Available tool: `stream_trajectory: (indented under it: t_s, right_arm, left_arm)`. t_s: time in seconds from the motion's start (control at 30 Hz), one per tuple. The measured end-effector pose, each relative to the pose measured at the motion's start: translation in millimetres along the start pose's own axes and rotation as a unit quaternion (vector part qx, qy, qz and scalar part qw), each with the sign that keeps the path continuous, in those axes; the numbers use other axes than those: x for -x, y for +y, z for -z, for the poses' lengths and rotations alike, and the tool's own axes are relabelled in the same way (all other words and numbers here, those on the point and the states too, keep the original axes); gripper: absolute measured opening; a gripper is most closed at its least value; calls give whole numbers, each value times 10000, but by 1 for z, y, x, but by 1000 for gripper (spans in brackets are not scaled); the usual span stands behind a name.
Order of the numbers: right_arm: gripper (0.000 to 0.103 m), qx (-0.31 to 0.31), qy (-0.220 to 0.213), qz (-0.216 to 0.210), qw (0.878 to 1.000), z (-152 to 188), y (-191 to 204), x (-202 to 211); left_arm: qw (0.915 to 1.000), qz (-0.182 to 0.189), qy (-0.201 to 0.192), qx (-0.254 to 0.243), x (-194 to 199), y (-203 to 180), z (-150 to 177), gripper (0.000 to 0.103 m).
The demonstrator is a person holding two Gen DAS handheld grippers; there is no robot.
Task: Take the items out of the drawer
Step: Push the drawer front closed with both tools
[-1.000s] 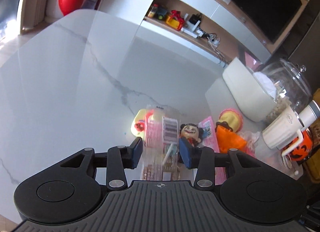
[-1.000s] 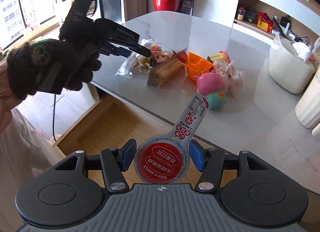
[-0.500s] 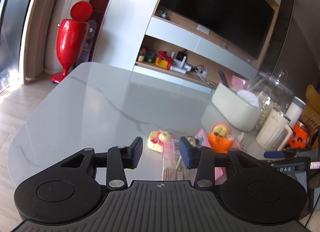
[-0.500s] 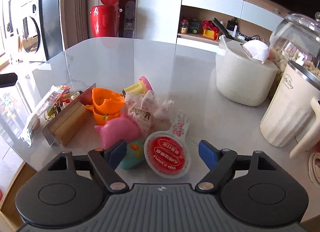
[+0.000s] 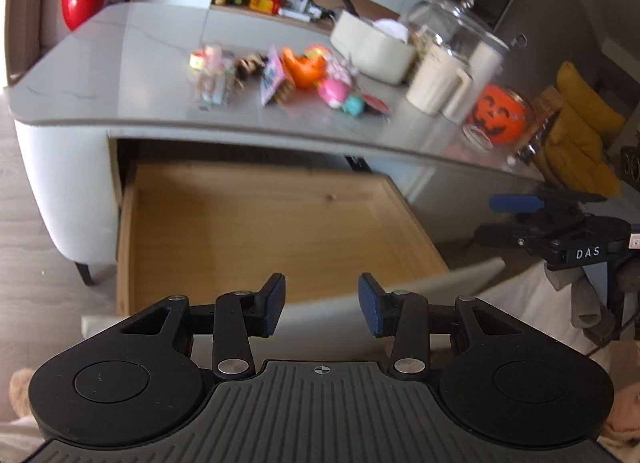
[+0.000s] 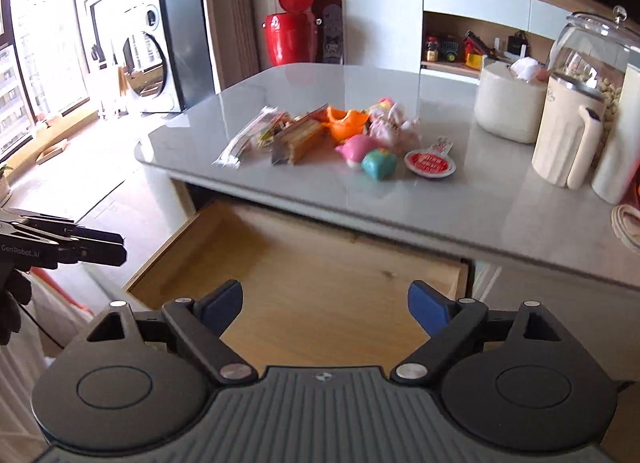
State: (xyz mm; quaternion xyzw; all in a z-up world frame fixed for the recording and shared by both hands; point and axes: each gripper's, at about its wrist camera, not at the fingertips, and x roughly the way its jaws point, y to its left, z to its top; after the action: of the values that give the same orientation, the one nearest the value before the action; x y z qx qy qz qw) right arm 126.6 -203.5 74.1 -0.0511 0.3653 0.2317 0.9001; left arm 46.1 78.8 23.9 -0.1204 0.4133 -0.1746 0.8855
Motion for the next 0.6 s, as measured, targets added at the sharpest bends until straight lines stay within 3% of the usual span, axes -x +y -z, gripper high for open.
stream_trajectory:
  t_s: [0.1,0.17,0.27,0.33,0.43,0.53,0.6]
  right_arm:
    - [90,-126,432,-205,9988,30,18,2]
    - [90,-279,848,-270,9956,44,28,-8]
    - [90,-326,1505,-340,9875,62,38,-32]
    - [90,-390,1731,-264,9838,68,40,-48]
    - [88,-716,1965,170,9777,69,35,-75]
    - [88,-1109,1767,479,9768,68,31,-85]
    - [88,-1322,1529,616,9774,69,30,-87]
  left_arm:
    - [9950,-127,919,-368,-21,-25,29,44]
    - [9907,-336,1197,-548,-35,-32,39,44]
    - [9880,-672,1337,-388,-53,-26,40,44]
    - [9878,-981,1199,-189,-60,-17,36,44]
    - [9889,-1332,642,113,-59,-6,27,44]
    - [9889,-1329,176,645,-54,4,29,44]
    - [9882,-1369,-46,692,-57,6,28,44]
